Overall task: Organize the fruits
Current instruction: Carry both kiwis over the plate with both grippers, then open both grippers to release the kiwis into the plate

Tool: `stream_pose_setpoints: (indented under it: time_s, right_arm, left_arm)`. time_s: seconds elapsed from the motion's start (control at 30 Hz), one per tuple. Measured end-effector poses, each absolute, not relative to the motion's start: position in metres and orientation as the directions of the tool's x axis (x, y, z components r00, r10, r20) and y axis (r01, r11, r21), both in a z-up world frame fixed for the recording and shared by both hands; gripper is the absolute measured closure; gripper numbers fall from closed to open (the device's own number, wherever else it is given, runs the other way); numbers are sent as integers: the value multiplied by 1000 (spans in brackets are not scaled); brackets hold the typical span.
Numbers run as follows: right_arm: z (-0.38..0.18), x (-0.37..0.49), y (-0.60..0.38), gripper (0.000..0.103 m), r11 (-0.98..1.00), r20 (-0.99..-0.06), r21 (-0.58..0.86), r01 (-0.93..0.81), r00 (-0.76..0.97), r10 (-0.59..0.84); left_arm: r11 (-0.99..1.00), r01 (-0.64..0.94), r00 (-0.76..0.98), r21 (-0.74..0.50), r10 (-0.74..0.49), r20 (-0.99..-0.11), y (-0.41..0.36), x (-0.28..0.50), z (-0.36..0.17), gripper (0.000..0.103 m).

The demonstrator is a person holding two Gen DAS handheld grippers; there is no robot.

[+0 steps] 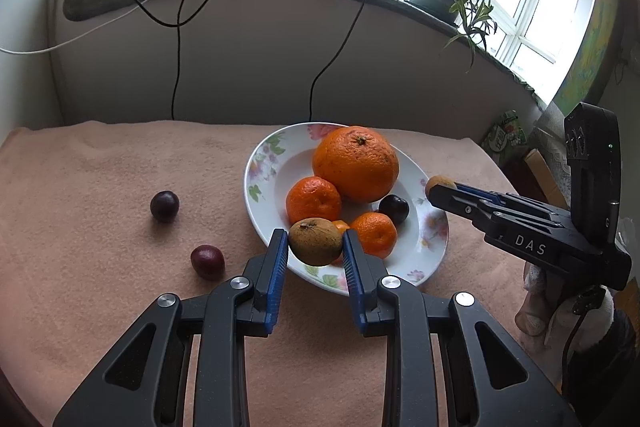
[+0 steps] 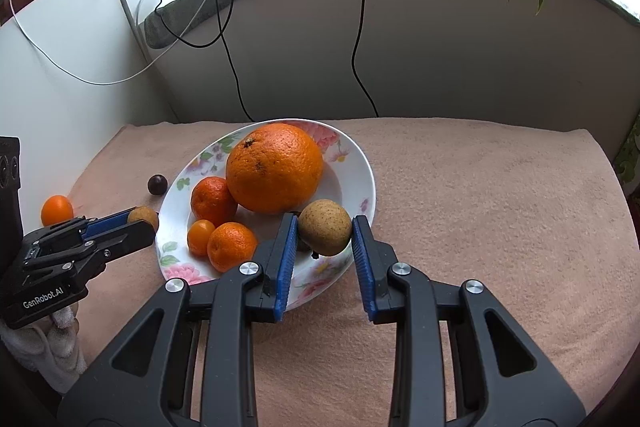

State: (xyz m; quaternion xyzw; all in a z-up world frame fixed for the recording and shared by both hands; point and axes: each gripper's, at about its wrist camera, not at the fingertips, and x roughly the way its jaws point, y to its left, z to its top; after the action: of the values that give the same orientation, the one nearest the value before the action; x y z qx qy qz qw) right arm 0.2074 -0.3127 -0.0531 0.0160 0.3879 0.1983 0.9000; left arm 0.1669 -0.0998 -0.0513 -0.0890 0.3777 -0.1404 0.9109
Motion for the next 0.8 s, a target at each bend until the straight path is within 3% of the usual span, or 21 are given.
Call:
stream_pose_setpoints:
  time_s: [0.5,0.6,0.67,0.7,0.73,0.8]
  right_arm:
    - [-55,211,-307,74,919,-695,180,-350,616,371]
    - [-54,211,-306,73,918,-695,180,-354,615,373]
    - [-53,210,-306,60,919,-693,176,-352,619,370]
    - [-52,209,-306,46,920,-688,175,-350,625,368]
    - [-51,208,-306,38,921,-683,174,-349,631,368]
    - [-49,207,-306,36,922,-677,173,-347,639,367]
  left_arm:
    - [945,201,670,-259,-325,-667,-103,169,-51,76]
    - [945,201,672,-258,-324,-665,-103,169,-50,64]
    - [946,204,674,-252,-323,-664,-103,169,-49,64]
    - [947,203,676,-247,-319,-664,-103,168,-49,59]
    - [949,203,680,-243,-315,-662,-103,167,-48,49]
    - [950,202,689,-238,-311,-654,-103,165,-46,41]
